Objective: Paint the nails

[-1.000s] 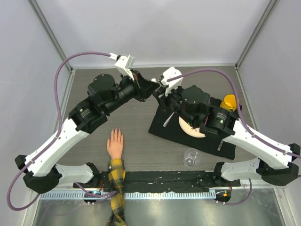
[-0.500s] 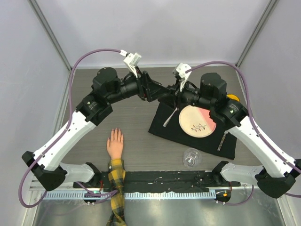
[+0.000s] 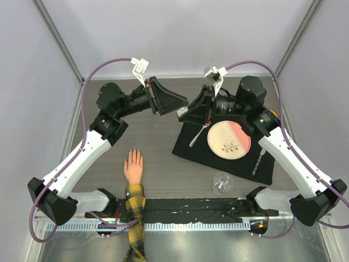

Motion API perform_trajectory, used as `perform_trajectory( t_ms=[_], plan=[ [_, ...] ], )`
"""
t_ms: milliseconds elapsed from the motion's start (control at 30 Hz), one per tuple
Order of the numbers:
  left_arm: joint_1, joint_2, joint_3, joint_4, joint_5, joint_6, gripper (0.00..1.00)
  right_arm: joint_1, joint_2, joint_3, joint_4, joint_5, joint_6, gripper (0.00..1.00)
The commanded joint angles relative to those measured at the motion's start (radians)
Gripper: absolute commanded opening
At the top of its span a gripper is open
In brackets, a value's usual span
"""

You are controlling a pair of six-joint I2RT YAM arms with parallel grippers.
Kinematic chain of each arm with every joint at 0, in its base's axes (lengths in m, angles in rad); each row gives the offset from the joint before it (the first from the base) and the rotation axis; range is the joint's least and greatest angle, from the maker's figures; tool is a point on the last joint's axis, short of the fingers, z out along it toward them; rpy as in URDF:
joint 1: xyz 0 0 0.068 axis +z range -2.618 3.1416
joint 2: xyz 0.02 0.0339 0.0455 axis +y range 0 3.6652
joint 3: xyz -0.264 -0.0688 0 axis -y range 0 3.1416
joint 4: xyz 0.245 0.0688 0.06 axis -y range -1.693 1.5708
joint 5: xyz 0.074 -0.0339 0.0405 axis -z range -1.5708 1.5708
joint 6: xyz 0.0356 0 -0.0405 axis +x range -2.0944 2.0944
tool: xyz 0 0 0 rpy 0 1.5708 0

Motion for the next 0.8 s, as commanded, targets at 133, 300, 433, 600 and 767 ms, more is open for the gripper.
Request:
perform_trajectory(
  t_ms=[133,300,433,600,767],
  plan=[
    [0.004,0.009,0.049,0.102,0.047,-0.057,0.24,-0.006,-0.027,-0.024,0.112,-0.012,0.051,0.00],
    [-0.022,0.004,0.129,-0.215,-0.064,0.124,0.00,0.022,-0.036,0.025,-0.135,0.354,-0.115,0.00],
    [-0.212,0.007,0.286,-0.680,-0.793,0.318,0.00,0.523,-0.010,0.125,-0.262,1.410,-0.417,0.00],
    [-0.272,0.098,0.351,-0.791,-0.982,0.273,0.00,0.678,0.088,0.168,-0.145,1.922,-0.670,0.00],
    [-0.266,0.078,0.310,-0.664,-0.921,0.273,0.00,0.666,0.041,0.129,-0.131,1.773,-0.642,0.00]
  ],
)
